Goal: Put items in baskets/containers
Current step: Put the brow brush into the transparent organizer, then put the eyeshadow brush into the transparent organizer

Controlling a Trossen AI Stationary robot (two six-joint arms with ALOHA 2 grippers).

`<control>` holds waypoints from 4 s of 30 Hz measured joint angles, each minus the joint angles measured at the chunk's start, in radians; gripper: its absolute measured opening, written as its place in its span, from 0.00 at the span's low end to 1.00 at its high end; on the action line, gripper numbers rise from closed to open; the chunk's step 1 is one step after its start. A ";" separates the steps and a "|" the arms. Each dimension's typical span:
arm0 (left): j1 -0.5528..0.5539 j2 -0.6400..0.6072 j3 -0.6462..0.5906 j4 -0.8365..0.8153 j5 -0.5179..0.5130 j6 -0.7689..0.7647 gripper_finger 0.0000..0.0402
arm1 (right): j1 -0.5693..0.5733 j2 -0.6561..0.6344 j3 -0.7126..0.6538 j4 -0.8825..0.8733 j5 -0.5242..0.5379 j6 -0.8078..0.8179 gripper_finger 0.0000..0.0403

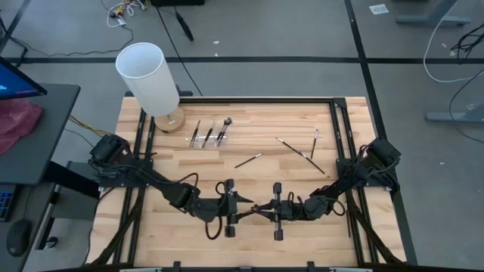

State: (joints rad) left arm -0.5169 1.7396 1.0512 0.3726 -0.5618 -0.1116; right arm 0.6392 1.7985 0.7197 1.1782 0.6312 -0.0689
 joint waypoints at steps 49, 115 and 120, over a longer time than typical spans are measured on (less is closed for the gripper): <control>0.173 -0.478 -0.459 -0.210 -0.262 -0.242 0.04 | 0.176 -0.057 -0.001 -0.187 0.495 -0.014 0.28; 0.762 -0.399 -0.763 0.191 0.087 -0.163 0.22 | 0.056 -0.057 0.000 -0.237 0.265 0.140 0.28; 0.762 -0.415 -0.763 0.187 0.085 -0.118 0.34 | 0.056 -0.057 0.000 -0.237 0.265 0.140 0.28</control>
State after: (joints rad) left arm 0.2451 1.3249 0.2878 0.5600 -0.4767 -0.2294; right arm 0.6952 1.7412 0.7193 0.9409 0.8963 0.0708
